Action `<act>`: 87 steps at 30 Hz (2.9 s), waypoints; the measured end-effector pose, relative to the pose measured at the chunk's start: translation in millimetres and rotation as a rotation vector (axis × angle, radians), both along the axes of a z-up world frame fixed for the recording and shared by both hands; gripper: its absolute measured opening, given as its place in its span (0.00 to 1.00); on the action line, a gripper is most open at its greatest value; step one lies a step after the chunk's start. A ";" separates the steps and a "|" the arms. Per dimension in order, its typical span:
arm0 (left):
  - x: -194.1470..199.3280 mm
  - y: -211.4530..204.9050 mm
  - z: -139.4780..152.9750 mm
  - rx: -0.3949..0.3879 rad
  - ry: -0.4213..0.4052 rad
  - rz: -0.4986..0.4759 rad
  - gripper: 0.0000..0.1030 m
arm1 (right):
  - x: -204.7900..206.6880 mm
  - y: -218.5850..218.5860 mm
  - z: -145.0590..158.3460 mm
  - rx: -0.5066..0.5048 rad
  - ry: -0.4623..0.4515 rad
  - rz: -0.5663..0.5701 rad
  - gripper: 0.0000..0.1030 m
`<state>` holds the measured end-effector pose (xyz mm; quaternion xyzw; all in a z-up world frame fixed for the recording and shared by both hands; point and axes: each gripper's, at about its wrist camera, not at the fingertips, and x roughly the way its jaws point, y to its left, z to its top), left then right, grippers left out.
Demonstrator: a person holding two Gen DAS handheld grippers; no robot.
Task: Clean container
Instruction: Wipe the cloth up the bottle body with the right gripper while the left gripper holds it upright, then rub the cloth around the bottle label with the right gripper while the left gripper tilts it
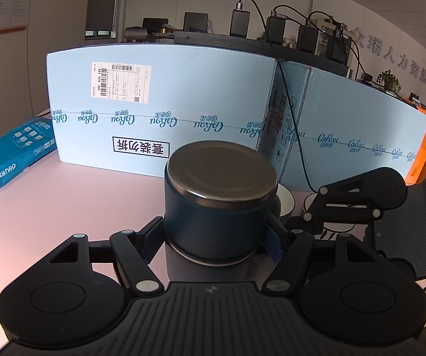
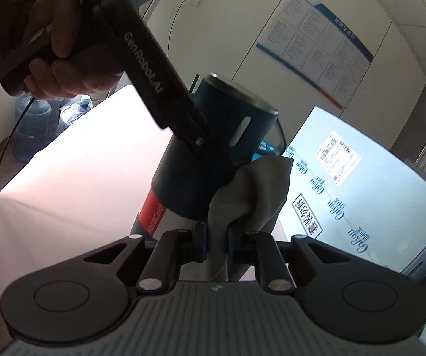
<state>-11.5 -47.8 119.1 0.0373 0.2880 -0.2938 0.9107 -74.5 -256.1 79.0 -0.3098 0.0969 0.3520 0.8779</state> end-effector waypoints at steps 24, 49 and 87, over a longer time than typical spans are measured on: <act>-0.5 -2.0 -0.1 -0.005 0.005 0.014 0.63 | -3.4 15.0 -49.6 -0.027 0.242 -0.028 0.16; -1.1 0.7 -1.3 -0.011 0.009 0.025 0.63 | 2.2 7.8 -46.4 0.080 0.270 -0.084 0.16; -2.1 -2.3 -2.8 -0.017 0.017 0.033 0.63 | 3.6 9.5 -47.8 0.241 0.459 -0.106 0.18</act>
